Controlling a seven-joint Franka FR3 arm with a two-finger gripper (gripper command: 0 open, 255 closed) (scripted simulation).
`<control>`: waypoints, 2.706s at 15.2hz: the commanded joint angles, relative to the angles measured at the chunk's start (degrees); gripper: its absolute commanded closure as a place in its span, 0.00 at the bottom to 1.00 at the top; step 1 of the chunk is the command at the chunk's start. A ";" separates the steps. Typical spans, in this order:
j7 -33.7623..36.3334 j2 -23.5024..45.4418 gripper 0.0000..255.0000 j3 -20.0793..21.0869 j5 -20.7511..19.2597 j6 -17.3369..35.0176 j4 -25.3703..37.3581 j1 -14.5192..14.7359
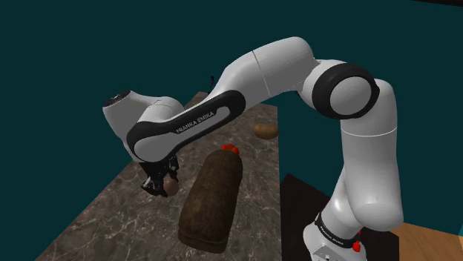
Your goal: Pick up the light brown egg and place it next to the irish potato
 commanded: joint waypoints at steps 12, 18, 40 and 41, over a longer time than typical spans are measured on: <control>-0.56 -1.62 1.00 0.30 0.66 -3.09 1.58 -0.13; -1.18 -3.23 1.00 0.59 1.33 -6.96 3.97 -0.19; -7.03 -13.28 1.00 0.02 3.92 -15.37 3.46 -3.94; -8.23 -15.06 1.00 -0.36 4.25 -14.60 1.15 -4.85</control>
